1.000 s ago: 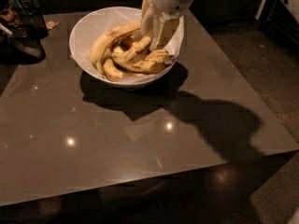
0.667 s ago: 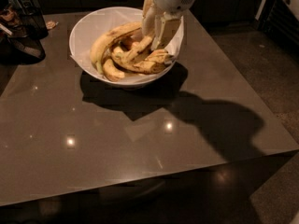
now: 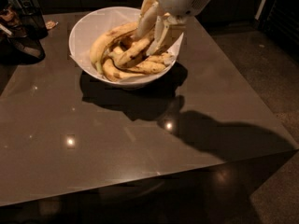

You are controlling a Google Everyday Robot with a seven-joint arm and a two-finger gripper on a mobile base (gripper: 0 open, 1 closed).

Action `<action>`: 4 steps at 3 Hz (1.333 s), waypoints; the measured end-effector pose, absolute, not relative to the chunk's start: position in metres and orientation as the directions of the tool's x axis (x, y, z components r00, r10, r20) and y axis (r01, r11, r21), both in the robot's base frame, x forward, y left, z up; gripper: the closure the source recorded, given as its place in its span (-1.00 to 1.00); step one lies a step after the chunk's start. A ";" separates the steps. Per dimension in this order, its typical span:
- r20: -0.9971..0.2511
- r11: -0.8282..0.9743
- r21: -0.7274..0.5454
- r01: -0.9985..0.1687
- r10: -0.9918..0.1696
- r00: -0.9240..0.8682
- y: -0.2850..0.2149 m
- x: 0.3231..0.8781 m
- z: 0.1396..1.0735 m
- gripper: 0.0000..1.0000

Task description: Pick banana from white bowl

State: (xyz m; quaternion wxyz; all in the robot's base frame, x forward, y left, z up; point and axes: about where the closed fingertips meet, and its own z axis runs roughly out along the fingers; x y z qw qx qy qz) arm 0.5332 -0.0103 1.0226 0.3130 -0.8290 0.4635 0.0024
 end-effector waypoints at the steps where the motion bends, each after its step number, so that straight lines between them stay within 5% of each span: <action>1: -0.294 -0.374 -0.517 -0.770 -0.767 0.570 -0.010 0.533 1.023 1.00; 4: -0.452 -0.371 -0.558 -0.743 -0.614 0.646 0.035 0.454 1.034 1.00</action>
Offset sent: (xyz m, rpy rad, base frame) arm -0.0537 0.0271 0.0088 0.1671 0.0153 0.0790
